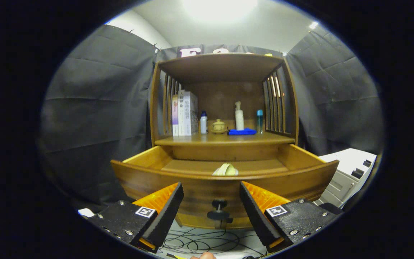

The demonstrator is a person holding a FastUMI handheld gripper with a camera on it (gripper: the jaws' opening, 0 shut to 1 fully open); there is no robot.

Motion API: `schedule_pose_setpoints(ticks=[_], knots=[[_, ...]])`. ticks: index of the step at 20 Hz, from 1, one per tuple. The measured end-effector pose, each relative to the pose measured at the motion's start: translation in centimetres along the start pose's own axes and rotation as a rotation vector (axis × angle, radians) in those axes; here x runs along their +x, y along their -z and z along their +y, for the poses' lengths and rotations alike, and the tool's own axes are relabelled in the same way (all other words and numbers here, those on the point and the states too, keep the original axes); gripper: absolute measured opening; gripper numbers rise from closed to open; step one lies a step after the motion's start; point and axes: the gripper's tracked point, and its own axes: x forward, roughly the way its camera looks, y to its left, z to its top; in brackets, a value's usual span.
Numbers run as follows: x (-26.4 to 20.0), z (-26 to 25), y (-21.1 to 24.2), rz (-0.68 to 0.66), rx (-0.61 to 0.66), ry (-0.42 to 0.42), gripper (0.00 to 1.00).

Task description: Pull open the drawer, take out the items inside it, and place them on the countertop above the cabinet.

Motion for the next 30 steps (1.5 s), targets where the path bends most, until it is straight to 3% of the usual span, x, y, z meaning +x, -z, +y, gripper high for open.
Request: schedule_pose_setpoints(ticks=[9, 14, 21, 30], knots=[[5.1, -1.6, -8.5, -0.036, 0.057, 0.102, 0.96], [9.6, -1.9, -9.7, 0.074, -0.055, 0.156, 0.96], [14.8, -2.3, -6.0, 0.301, 0.0, 0.233, 0.96], [18.7, -2.8, 1.7, 0.589, 0.135, 0.239, 0.96]])
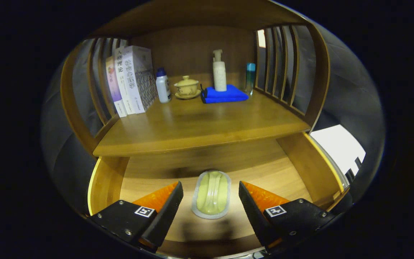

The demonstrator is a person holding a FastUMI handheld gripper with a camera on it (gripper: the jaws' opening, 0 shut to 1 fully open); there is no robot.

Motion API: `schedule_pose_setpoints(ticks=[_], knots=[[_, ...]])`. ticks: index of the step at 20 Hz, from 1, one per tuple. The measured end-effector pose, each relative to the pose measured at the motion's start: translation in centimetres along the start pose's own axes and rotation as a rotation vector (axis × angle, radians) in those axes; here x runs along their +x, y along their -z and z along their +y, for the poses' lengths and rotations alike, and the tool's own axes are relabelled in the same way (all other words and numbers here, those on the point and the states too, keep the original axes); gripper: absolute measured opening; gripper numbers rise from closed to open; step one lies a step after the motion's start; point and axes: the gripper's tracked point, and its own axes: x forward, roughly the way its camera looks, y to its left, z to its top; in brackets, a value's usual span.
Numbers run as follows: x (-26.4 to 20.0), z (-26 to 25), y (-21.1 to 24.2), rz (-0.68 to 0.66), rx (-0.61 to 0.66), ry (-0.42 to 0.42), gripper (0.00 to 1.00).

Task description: Pull open the drawer, take out the items inside it, and place them on the countertop above the cabinet.

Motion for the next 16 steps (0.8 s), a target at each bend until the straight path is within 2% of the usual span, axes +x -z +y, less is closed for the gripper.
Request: schedule_pose_setpoints(ticks=[2, 5, 9, 13, 15, 16], knots=[[1.2, -0.7, 1.3, 0.07, 0.029, 0.014, 0.94], [2.7, -0.2, 2.6, 0.148, 0.058, -0.023, 0.9], [3.9, -1.0, 3.7, 0.2, 0.002, 0.013, 0.79], [4.7, -0.5, 4.5, 0.233, -0.005, 0.004, 0.58], [4.9, -0.5, 5.2, 0.248, -0.026, -0.001, 0.44], [4.8, -0.5, 5.1, 0.241, -0.035, -0.003, 0.33]])
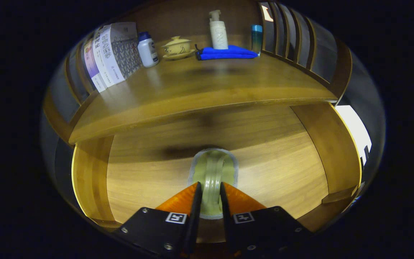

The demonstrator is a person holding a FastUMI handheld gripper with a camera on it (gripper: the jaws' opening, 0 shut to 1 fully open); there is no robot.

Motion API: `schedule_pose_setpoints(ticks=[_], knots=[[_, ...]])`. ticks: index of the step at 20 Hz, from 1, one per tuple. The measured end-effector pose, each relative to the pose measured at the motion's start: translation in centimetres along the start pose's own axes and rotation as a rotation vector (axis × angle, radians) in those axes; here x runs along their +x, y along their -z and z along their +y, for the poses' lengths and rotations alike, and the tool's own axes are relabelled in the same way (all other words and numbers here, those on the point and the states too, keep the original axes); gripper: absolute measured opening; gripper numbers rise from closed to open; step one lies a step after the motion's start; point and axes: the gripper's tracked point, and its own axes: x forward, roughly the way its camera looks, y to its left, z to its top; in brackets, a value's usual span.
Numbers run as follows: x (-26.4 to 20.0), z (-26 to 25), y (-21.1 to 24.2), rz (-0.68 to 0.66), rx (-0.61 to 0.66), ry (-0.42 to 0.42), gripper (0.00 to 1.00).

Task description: Pull open the drawer, take out the items inside it, and place them on the countertop above the cabinet.

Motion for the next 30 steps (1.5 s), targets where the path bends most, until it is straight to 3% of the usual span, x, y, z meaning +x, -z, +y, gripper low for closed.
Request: schedule_pose_setpoints(ticks=[6, 12, 17, 23, 26, 30], knots=[[-1.1, -0.8, 1.0, -0.035, -0.049, 0.021, 0.16], [-5.3, 0.5, 1.5, -0.141, -0.153, -0.006, 0.14], [-10.5, 1.3, 1.2, -0.303, -0.274, -0.046, 0.13], [-14.9, 3.1, -2.7, -0.455, -0.279, -0.127, 0.13], [-16.7, 2.8, -6.0, -0.549, -0.348, -0.105, 0.13], [-17.8, 3.7, -10.2, -0.627, -0.302, -0.162, 0.13]])
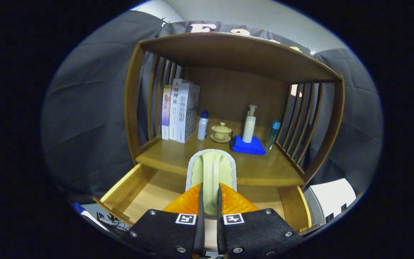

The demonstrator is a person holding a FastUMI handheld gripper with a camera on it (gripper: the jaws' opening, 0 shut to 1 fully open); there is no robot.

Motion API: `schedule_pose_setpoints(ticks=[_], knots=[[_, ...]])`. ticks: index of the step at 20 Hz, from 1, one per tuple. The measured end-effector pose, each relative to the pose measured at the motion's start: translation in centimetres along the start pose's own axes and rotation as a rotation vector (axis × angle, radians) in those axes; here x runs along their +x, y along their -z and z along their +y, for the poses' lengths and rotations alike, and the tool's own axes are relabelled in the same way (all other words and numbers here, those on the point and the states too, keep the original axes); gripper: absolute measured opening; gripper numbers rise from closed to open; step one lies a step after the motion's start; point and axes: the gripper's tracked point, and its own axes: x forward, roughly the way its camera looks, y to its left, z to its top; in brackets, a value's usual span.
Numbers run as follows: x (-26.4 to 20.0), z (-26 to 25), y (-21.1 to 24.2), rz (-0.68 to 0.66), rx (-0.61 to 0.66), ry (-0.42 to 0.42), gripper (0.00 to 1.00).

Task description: Pull open the drawer, take out the items inside it, and place them on the countertop above the cabinet.

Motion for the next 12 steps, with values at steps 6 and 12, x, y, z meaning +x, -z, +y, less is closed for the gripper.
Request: schedule_pose_setpoints(ticks=[6, 12], knots=[[3.8, -2.1, -2.6, -0.032, 0.017, 0.027, 0.14], [8.6, -2.4, -3.2, -0.065, 0.062, 0.016, 0.13]])
